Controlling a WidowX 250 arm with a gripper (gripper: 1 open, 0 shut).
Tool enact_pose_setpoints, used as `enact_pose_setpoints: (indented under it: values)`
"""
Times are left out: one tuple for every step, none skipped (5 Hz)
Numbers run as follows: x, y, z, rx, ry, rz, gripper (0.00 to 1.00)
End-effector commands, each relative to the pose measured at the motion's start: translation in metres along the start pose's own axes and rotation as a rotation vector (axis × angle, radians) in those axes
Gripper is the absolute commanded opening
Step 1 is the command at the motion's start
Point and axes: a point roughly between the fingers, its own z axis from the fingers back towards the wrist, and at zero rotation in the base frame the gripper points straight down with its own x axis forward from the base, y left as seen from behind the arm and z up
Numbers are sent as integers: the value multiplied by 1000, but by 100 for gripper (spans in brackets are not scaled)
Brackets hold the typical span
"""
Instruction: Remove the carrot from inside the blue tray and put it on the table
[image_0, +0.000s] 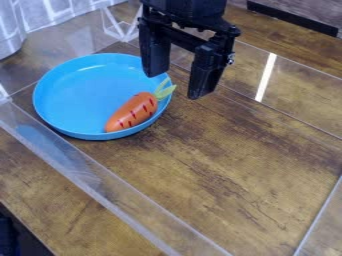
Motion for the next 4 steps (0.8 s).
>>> enact_pose_setpoints:
  values:
    - [0,2,-6,1,12,-3,100]
    - [-1,8,-15,5,22,-2,100]
    - [-2,16,-21,12,31,-8,100]
    - [-2,27,-25,21,39,-37,100]
